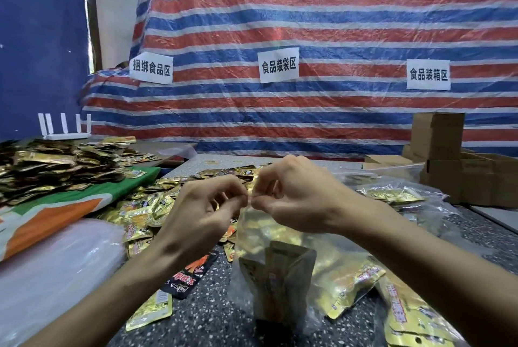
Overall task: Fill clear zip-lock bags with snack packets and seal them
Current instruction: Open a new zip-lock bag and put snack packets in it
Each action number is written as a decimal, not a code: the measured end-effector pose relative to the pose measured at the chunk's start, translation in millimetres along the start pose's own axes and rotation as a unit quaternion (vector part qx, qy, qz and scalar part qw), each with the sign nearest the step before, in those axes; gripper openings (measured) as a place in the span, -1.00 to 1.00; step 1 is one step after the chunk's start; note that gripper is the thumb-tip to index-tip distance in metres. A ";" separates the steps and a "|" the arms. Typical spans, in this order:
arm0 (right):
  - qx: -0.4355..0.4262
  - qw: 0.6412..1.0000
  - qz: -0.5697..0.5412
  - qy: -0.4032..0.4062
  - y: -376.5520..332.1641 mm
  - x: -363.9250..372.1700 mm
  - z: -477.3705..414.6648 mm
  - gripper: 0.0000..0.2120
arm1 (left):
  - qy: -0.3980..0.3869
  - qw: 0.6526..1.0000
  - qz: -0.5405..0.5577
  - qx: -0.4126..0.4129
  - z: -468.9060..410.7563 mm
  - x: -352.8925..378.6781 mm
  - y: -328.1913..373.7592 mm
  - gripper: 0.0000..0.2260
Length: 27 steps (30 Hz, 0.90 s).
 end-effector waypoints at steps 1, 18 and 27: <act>0.001 1.000 -0.004 -0.004 1.9 -1.6 3.3 -0.92 | 0.003 1.000 0.008 -0.001 1.0 0.3 0.4 -0.86; 0.032 0.999 -0.025 -0.022 51.4 -21.8 46.2 -0.91 | 0.038 0.999 0.015 -0.011 2.3 -4.2 -5.5 -0.80; 0.049 0.997 -0.053 0.003 82.2 -32.0 66.9 -0.91 | 0.044 0.999 0.003 -0.009 -2.1 -6.3 -9.9 -0.77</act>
Point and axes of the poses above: each hand's wrist, its own z-axis away from the middle knuckle, its own x-axis out of the palm, y = z × x, the point moved 5 cm from there along -z, towards the middle knuckle
